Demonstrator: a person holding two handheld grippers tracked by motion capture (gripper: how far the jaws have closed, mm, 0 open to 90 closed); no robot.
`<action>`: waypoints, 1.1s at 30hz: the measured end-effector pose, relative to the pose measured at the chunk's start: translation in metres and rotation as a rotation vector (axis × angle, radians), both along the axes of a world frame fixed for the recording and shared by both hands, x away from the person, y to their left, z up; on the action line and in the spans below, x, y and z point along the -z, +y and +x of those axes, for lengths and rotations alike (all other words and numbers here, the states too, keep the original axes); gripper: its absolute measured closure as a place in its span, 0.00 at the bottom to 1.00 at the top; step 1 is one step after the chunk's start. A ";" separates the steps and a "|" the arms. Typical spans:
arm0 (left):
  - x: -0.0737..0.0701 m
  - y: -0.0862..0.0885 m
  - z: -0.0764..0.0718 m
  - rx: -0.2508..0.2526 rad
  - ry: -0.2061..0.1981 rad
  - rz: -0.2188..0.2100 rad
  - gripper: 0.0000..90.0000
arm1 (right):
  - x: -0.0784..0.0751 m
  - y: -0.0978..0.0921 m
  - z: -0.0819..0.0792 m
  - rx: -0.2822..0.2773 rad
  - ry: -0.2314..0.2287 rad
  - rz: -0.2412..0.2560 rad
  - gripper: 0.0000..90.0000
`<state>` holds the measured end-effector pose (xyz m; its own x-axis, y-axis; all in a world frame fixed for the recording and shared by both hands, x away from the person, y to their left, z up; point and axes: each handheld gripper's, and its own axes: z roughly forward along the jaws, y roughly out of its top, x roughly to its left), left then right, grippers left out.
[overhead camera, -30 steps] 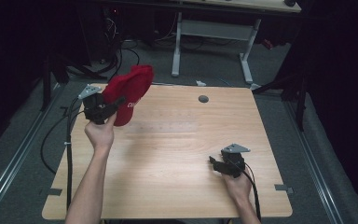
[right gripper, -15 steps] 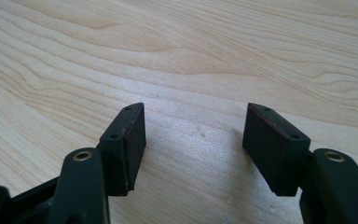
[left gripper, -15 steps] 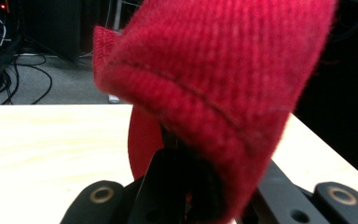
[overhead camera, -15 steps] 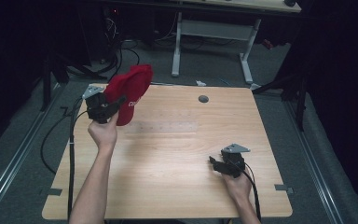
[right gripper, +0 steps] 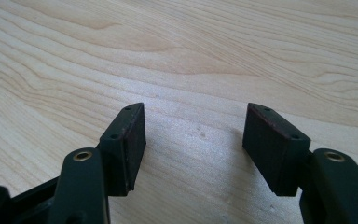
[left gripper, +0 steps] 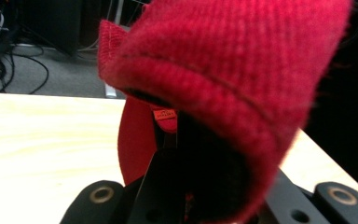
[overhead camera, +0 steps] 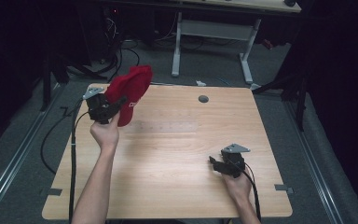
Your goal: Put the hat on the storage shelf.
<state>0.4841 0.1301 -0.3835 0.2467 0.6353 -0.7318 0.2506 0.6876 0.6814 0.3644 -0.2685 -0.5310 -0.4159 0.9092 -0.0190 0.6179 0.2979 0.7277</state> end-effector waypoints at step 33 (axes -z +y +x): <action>-0.006 -0.018 0.013 -0.024 0.090 -0.168 0.94 | 0.000 0.000 0.000 -0.001 -0.001 -0.001 0.44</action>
<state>0.4976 0.1119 -0.3776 0.1619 0.5076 -0.8462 0.2874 0.7961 0.5326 0.3644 -0.2684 -0.5310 -0.4171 0.9086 -0.0202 0.6170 0.2994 0.7278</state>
